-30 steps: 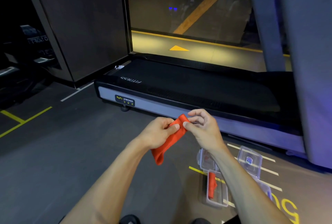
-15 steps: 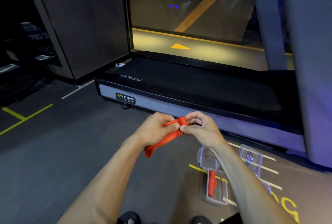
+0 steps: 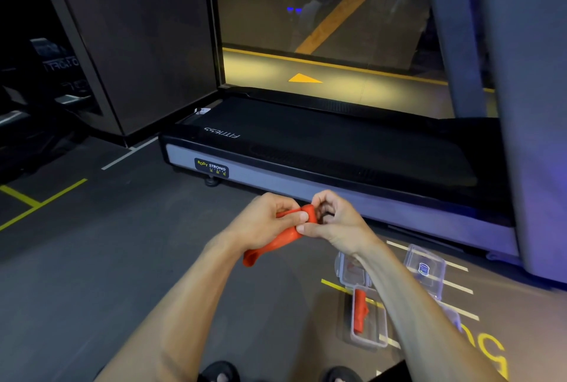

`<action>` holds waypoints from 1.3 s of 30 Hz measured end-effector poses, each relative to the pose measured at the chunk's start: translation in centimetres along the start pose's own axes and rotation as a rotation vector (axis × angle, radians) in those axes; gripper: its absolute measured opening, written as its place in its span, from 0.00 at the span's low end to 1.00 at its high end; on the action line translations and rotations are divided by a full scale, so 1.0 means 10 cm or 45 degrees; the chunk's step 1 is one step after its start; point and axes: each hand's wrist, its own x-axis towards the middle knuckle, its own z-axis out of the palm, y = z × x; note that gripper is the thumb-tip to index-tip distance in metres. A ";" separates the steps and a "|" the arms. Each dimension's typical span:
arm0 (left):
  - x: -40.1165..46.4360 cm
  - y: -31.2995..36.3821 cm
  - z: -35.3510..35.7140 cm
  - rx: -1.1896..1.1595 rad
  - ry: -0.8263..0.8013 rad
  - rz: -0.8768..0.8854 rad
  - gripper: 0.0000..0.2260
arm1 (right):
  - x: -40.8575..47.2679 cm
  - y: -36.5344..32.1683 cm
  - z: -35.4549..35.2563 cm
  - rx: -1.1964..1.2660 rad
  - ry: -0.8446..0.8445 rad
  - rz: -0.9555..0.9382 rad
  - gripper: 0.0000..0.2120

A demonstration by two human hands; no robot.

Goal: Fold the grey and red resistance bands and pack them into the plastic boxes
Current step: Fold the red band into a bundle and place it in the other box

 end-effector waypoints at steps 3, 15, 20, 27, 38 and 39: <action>-0.01 0.01 0.00 -0.018 -0.011 0.005 0.12 | 0.02 0.03 0.00 -0.019 -0.021 -0.029 0.21; -0.02 -0.09 -0.09 -0.145 -0.035 -0.019 0.13 | -0.07 -0.05 -0.03 0.192 -0.124 0.025 0.14; -0.03 -0.09 -0.08 -0.116 -0.024 -0.041 0.10 | -0.06 -0.02 -0.01 0.052 -0.130 -0.007 0.07; -0.02 -0.15 -0.09 0.029 0.019 -0.141 0.13 | -0.03 0.01 0.04 -0.077 -0.082 -0.050 0.05; -0.03 -0.23 -0.16 0.071 -0.108 -0.236 0.15 | 0.04 0.07 -0.05 -0.186 0.148 -0.038 0.05; -0.03 -0.23 -0.17 0.067 -0.099 -0.241 0.15 | 0.03 0.06 -0.05 -0.181 0.148 -0.039 0.06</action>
